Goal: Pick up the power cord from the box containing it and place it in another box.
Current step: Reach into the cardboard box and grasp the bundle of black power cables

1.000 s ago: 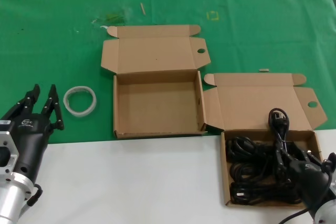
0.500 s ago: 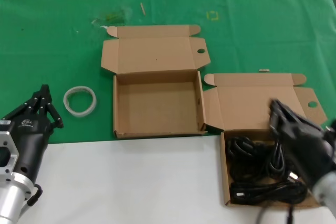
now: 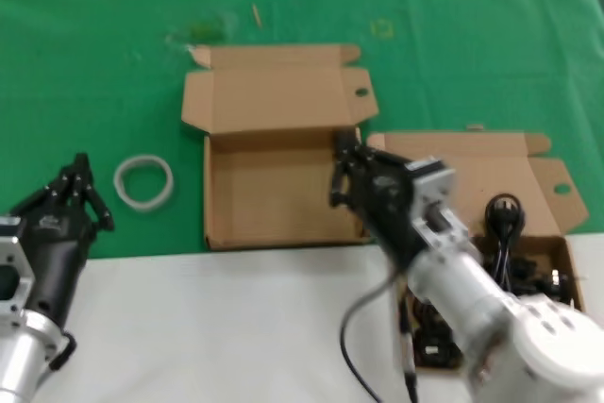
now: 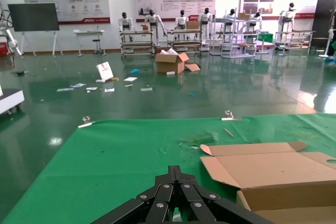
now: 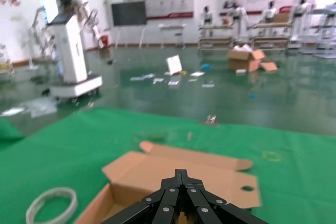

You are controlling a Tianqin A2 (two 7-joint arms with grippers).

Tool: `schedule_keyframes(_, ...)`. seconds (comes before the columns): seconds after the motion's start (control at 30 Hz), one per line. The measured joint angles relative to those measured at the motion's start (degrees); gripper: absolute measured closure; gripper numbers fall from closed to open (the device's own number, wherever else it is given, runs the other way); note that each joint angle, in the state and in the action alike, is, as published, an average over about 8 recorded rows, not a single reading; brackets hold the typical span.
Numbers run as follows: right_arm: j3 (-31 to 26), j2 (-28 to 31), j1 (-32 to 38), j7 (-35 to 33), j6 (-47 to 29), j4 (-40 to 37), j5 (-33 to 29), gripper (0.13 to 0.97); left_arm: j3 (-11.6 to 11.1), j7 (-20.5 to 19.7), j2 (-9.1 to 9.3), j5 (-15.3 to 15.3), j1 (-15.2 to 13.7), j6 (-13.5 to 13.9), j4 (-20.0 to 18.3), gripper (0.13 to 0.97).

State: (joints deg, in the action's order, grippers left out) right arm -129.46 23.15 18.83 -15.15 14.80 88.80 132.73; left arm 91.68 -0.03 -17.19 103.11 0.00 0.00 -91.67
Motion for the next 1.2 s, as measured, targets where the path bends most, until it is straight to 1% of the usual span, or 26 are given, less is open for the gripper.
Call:
schedule_keyframes(0.13,-1.44,-3.96,4.67,0.07,-2.99,-8.66,-1.77,0.955,0.00,0.00,0.00,0.00,0.00,0.00,0.00,0.957)
schedule_keyframes(0.23,-1.51,-4.27,5.83,0.87,-3.57,-10.63,-1.62,0.955,0.00,0.00,0.00,0.00,0.00,0.00,0.00,0.957)
schedule_keyframes(0.3,-1.07,-2.64,5.10,1.69,-2.63,-9.16,-0.27,0.955,0.00,0.00,0.00,0.00,0.00,0.00,0.00,0.957)
schedule_keyframes(0.4,0.70,1.69,1.92,3.37,0.12,-4.69,2.98,0.955,0.00,0.00,0.00,0.00,0.00,0.00,0.00,0.957)
schedule_keyframes(0.6,7.54,11.71,-8.87,8.23,5.89,4.76,9.65,0.940,0.00,0.00,0.00,0.00,0.00,0.00,0.00,0.957)
schedule_keyframes(0.7,11.14,15.65,-14.47,10.67,7.79,8.70,11.94,0.935,0.00,0.00,0.00,0.00,0.00,0.00,0.00,0.957)
schedule_keyframes(0.77,13.02,17.68,-17.63,12.14,8.63,10.88,13.28,0.913,0.00,0.00,0.00,0.00,0.00,0.00,0.00,0.957)
schedule_keyframes(0.87,14.69,19.57,-21.08,14.01,9.28,13.00,15.12,0.881,0.00,0.00,0.00,0.00,0.00,0.00,0.00,0.957)
schedule_keyframes(0.97,15.27,20.33,-23.06,15.44,9.42,13.76,16.71,0.850,0.00,0.00,0.00,0.00,0.00,0.00,0.00,0.957)
schedule_keyframes(1.0,15.29,20.34,-23.40,15.81,9.39,13.72,17.13,0.850,0.00,0.00,0.00,0.00,0.00,0.00,0.00,0.957)
schedule_keyframes(1.2,14.50,19.12,-23.47,17.26,8.66,11.29,18.84,0.753,0.00,0.01,0.00,0.00,0.00,0.00,0.00,0.957)
